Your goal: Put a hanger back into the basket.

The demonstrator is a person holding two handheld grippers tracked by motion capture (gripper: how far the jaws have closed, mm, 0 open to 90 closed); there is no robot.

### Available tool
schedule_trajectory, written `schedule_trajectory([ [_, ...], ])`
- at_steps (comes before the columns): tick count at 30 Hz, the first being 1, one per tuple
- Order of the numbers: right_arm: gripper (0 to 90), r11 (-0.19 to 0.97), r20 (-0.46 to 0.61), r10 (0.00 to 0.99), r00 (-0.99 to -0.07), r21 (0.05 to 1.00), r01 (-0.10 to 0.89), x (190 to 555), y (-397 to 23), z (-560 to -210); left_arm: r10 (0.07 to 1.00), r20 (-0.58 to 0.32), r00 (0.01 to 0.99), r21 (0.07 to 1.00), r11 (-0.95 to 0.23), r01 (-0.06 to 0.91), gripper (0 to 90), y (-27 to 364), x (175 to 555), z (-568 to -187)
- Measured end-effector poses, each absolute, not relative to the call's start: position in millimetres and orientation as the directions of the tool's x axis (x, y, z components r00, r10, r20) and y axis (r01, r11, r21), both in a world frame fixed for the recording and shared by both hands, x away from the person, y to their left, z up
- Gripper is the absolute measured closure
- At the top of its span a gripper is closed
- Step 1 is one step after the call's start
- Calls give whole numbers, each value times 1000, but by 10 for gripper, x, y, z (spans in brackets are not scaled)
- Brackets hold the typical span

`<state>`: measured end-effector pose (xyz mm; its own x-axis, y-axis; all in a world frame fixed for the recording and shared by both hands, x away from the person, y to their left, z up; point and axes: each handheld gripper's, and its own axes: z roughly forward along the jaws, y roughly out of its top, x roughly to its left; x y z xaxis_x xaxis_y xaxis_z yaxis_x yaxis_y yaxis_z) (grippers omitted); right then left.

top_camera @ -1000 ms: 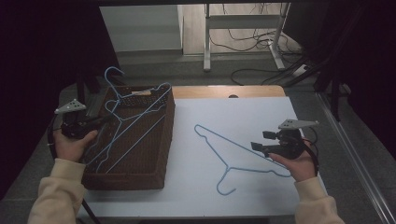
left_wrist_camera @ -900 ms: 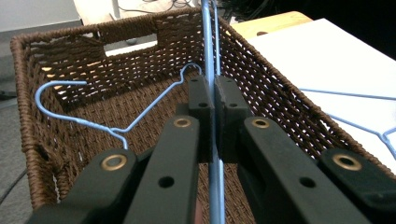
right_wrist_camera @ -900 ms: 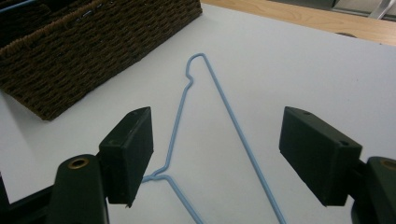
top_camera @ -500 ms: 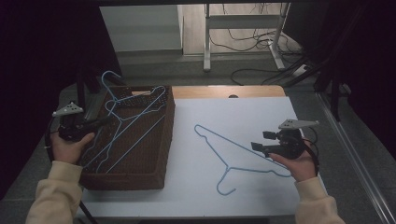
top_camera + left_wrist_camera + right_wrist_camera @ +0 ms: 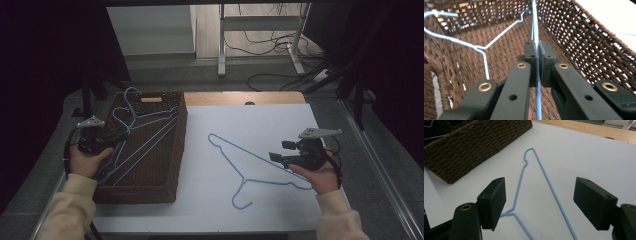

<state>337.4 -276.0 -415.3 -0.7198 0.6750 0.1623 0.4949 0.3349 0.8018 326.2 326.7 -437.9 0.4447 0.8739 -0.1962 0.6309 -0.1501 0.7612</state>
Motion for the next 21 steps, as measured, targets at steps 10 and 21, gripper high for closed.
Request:
schedule_trajectory([
  [10,258,343,158,677,-719,797,498,3379,-2736,-4168,922,-98,376,793,-156,589,421,3186,3158,-4217],
  [21,263,362,131,680,-721,795,486,3370,-2690,-4200,799,-128,587,834,-233,500,292,2588,2886,-4039],
])
